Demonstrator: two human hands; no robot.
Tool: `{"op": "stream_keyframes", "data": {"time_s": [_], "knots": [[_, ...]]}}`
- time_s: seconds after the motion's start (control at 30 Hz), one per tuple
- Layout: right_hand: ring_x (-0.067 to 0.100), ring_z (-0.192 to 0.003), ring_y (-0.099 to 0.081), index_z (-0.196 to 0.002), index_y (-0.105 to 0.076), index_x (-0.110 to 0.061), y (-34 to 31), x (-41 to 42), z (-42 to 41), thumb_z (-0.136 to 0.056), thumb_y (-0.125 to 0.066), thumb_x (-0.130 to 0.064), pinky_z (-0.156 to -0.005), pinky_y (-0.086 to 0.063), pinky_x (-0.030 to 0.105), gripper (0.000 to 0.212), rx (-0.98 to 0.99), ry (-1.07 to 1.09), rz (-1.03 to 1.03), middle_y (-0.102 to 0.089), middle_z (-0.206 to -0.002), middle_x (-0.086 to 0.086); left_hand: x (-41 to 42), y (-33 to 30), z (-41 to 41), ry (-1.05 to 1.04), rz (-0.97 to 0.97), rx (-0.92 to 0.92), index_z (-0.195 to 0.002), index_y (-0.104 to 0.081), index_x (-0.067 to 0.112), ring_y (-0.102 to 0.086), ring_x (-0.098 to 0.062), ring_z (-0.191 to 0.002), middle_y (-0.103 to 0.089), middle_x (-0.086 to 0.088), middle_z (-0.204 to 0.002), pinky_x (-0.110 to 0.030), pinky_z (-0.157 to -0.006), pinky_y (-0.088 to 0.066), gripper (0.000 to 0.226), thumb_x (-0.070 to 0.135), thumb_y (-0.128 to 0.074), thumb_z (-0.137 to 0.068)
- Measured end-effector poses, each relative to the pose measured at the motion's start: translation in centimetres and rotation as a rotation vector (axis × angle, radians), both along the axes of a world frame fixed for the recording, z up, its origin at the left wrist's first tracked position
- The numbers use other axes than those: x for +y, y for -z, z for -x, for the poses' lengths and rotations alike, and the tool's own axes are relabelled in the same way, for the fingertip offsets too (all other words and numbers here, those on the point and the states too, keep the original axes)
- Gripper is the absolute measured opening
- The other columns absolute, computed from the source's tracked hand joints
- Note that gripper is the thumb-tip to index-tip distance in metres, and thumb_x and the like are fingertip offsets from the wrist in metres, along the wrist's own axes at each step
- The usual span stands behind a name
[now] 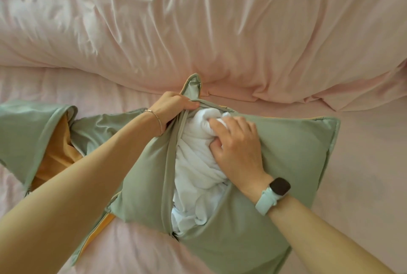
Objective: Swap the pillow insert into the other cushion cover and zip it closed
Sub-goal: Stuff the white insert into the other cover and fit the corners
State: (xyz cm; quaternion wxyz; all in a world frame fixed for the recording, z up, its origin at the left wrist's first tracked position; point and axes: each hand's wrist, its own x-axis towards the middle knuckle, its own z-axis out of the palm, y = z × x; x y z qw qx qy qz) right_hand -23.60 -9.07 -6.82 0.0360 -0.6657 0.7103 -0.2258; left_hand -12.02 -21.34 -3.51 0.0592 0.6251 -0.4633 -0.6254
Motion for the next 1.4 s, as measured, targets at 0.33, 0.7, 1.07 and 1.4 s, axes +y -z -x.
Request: {"op": "stream_keyframes", "data": {"time_s": [0.33,0.7,1.07,1.4], "knots": [[0.031,-0.097,-0.06,-0.114,-0.048,-0.01,0.6,-1.1,-3.1,-0.078,-0.041,-0.007,-0.088,-0.044,0.037,0.037,-0.259,-0.156,0.097,-0.066,-0.098,0.012,-1.0,-0.2,-1.0,-0.084,-0.146,0.0,-0.097,-0.066,-0.001,-0.064,-0.023,-0.071,-0.067,-0.013,-0.082,-0.032,-0.071,-0.055,0.019,0.012,-0.064,-0.084],[0.03,-0.058,-0.061,-0.076,-0.066,-0.002,3.5,-5.8,-6.4,-0.072,-0.029,-0.023,-0.058,-0.049,0.031,0.042,-0.052,-0.329,-0.22,-0.064,-0.061,0.012,-3.3,1.3,-2.5,0.262,0.646,-0.373,-0.079,-0.063,-0.013,-0.041,-0.018,-0.076,-0.047,-0.012,-0.08,-0.026,-0.062,-0.03,0.028,0.013,-0.057,-0.087],[0.036,-0.118,-0.048,-0.128,-0.045,0.006,5.3,-9.7,-7.3,-0.087,-0.015,-0.03,-0.106,-0.03,0.044,0.062,0.14,-0.446,-0.428,-0.053,-0.124,0.025,-3.8,3.0,-3.1,0.231,0.734,-0.313,-0.088,-0.066,-0.004,-0.046,-0.003,-0.061,-0.053,0.0,-0.067,-0.017,-0.061,-0.037,0.02,0.013,-0.055,-0.089],[0.028,-0.141,-0.013,-0.146,-0.004,-0.001,7.5,-13.5,-8.2,-0.102,-0.022,-0.029,-0.112,-0.007,0.036,0.055,-0.001,-0.225,-0.777,-0.012,-0.154,0.016,-3.8,2.4,-4.0,0.302,0.724,-0.337,-0.06,-0.051,0.008,-0.037,-0.004,-0.044,-0.034,0.005,-0.047,-0.015,-0.047,-0.028,0.033,0.017,-0.055,-0.091]]}}
